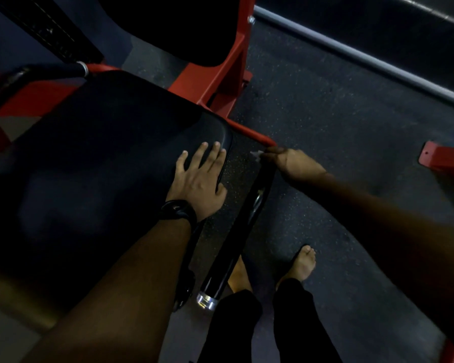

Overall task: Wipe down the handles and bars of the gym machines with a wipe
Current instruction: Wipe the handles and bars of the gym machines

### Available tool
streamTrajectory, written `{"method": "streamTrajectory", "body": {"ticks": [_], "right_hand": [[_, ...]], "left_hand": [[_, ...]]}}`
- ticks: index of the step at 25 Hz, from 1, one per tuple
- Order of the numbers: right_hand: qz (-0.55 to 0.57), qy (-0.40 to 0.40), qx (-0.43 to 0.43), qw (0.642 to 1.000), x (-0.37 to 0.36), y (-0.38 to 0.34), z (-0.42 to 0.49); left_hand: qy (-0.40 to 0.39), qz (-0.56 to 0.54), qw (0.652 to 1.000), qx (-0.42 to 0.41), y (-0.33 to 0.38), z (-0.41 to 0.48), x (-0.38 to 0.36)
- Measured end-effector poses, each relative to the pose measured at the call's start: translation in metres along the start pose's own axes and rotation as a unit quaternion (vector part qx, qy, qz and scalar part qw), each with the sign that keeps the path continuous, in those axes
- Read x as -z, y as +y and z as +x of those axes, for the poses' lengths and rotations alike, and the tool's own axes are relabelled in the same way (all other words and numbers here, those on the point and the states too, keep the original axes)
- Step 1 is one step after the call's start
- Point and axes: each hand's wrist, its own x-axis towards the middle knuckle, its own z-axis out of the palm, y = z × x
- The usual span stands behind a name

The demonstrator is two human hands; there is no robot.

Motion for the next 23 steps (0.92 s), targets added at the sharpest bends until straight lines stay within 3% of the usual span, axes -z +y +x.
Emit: {"method": "streamTrajectory", "body": {"ticks": [1,2,4,7,10,12,14,16,20,23], "right_hand": [[0.096,0.055,-0.064,0.992,-0.013,-0.004,-0.006],[0.22,0.103,-0.153,0.958,-0.023,-0.013,-0.011],[0.399,0.209,-0.294,0.843,-0.041,-0.032,-0.015],[0.501,0.263,-0.343,0.75,-0.058,-0.056,-0.022],[0.667,0.219,-0.362,0.613,-0.051,-0.063,-0.034],[0.725,0.154,-0.347,0.574,-0.04,-0.068,-0.05],[0.748,0.115,-0.334,0.562,-0.024,-0.08,-0.068],[0.728,0.11,-0.348,0.581,-0.006,-0.094,-0.084],[0.577,0.156,-0.34,0.726,0.031,-0.11,-0.095],[0.514,0.152,-0.272,0.799,0.076,-0.128,-0.085]], "left_hand": [[0.003,0.0,1.0,0.002,0.0,-0.001,0.0],[0.004,-0.002,1.0,0.006,0.0,-0.001,0.001],[0.003,0.001,1.0,0.01,0.002,-0.002,0.003],[-0.002,0.008,1.0,0.007,0.004,-0.003,0.004],[-0.031,0.003,0.999,0.009,0.003,-0.005,0.007],[-0.052,0.001,0.999,0.012,0.005,-0.011,0.01],[-0.082,0.004,0.996,0.02,0.007,-0.024,0.016],[-0.116,-0.004,0.993,0.031,0.01,-0.041,0.029],[-0.135,-0.091,0.981,0.103,0.009,-0.054,0.071],[-0.112,-0.127,0.972,0.162,0.003,-0.06,0.105]]}}
